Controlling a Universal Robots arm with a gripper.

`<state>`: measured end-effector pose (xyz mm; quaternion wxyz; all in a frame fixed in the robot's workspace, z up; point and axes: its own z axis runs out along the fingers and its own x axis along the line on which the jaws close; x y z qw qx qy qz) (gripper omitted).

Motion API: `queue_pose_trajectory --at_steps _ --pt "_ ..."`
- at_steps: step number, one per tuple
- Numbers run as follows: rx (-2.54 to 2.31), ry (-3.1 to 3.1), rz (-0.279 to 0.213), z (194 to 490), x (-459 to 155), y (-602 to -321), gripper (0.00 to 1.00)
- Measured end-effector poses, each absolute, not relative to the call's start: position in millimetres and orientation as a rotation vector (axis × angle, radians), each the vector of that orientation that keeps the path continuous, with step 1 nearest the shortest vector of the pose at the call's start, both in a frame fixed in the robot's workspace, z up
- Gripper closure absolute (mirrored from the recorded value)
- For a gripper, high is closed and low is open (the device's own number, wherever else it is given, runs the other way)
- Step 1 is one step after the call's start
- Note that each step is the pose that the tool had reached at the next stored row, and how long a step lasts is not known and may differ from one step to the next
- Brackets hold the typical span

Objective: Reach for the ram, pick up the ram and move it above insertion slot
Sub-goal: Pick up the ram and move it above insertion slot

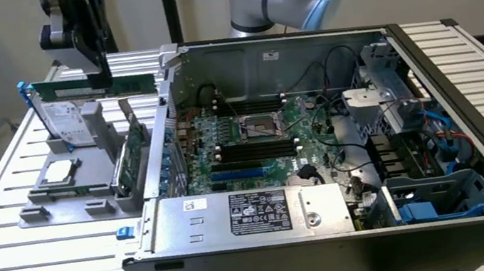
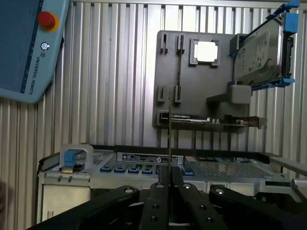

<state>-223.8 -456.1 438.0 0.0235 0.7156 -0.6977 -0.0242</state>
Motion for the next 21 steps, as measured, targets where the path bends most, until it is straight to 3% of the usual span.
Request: queue_pose_trajectory --at_steps 21 --pt "2.215 -2.16 -0.075 428.6 -128.2 -438.4 0.87"
